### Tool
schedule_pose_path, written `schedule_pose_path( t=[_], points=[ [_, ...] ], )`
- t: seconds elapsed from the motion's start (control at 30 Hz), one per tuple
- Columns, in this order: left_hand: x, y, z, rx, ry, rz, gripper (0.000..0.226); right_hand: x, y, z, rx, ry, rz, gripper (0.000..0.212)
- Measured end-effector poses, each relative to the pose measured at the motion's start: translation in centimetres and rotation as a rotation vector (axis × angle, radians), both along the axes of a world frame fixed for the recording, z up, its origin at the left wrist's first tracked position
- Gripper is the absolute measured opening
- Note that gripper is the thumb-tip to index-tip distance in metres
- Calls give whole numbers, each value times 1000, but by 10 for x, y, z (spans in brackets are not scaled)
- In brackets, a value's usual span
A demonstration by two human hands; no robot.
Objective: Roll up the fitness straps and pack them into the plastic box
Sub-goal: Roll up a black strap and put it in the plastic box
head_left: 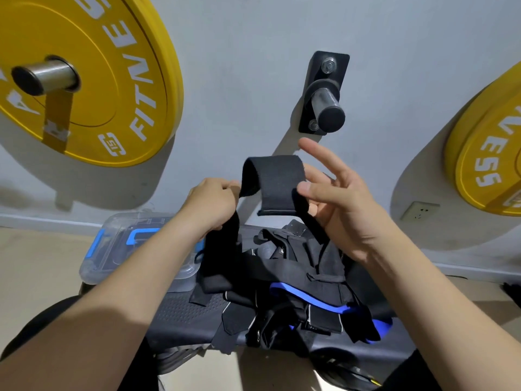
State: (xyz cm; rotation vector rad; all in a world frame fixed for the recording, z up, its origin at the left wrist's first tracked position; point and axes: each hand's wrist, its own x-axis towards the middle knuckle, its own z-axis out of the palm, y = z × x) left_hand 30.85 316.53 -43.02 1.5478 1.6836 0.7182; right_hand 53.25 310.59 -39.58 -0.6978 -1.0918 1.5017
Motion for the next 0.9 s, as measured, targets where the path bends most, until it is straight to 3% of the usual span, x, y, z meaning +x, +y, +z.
schedule_pose_path(
  t=[0.13, 0.23, 0.33, 0.4, 0.5, 0.67, 0.8, 0.9],
  points=[
    [4, -3, 12, 26, 116, 52, 58, -9, 2, -5, 6, -109, -104, 49],
    [7, -6, 30, 261, -191, 16, 51, -18, 7, -8, -76, -110, -224, 37],
    [6, -12, 36, 410, -406, -312, 35, -22, 12, -8, -212, -15, -263, 39],
    [3, -12, 31, 452, -315, -443, 33, -21, 16, -5, -255, 53, -269, 44],
    [1, -7, 24, 538, -189, -403, 33, -18, 19, -2, -198, 69, -229, 45],
    [-2, 1, 25, 620, -232, -347, 20, -21, 22, -7, 29, -108, -154, 35],
    [-6, 5, 25, 633, -241, -269, 14, -22, 30, -12, 282, -510, -348, 24],
    [-6, 4, 27, 574, -278, -333, 15, -24, 33, -17, 372, -627, -465, 13]
  ],
)
